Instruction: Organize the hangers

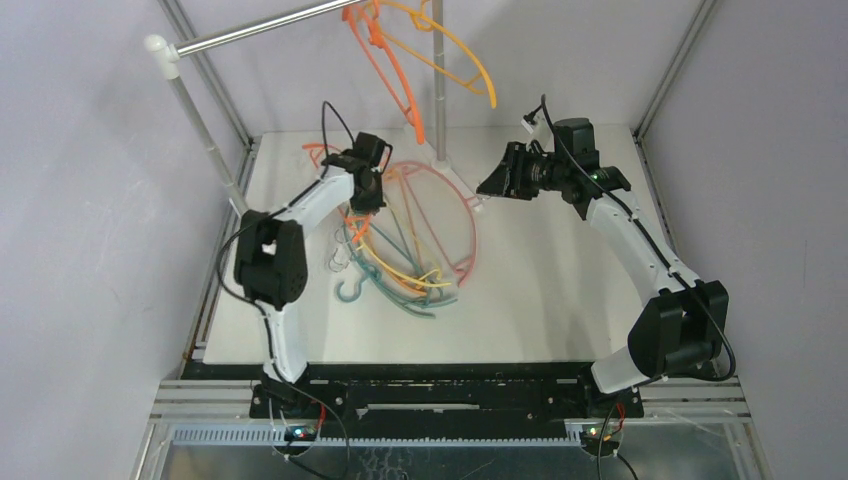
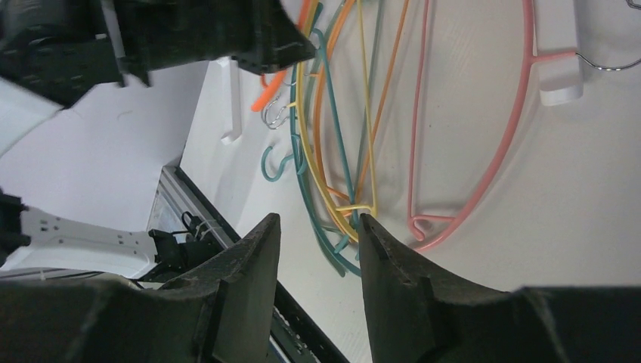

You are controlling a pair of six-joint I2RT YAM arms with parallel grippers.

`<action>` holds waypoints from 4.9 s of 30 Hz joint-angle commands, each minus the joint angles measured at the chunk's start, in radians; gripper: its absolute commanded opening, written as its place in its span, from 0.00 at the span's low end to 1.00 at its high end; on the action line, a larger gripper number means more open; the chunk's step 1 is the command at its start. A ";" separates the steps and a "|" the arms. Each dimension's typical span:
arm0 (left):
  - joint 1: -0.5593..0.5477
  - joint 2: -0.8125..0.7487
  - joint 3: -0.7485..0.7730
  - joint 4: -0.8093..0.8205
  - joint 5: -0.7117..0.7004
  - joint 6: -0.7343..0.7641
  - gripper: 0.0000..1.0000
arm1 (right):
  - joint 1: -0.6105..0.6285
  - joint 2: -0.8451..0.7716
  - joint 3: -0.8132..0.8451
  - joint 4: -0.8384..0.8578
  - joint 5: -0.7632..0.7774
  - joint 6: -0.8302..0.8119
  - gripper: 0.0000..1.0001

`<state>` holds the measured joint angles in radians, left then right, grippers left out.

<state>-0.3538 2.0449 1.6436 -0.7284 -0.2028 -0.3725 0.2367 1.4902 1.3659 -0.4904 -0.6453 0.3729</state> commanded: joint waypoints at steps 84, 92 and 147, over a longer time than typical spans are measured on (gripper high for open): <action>-0.021 0.093 0.699 0.437 0.529 -0.517 0.00 | -0.103 -0.013 0.050 0.002 0.045 0.000 0.47; -0.014 0.097 0.732 0.432 0.564 -0.481 0.39 | -0.106 0.003 0.048 -0.008 0.049 -0.003 0.52; 0.369 -0.950 -0.782 0.448 0.450 -0.172 0.99 | 0.673 0.408 0.184 -0.021 0.481 -0.379 0.56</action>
<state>0.0010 1.1389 0.8879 -0.3012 0.2634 -0.5674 0.9062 1.8748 1.5032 -0.5915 -0.1555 -0.0063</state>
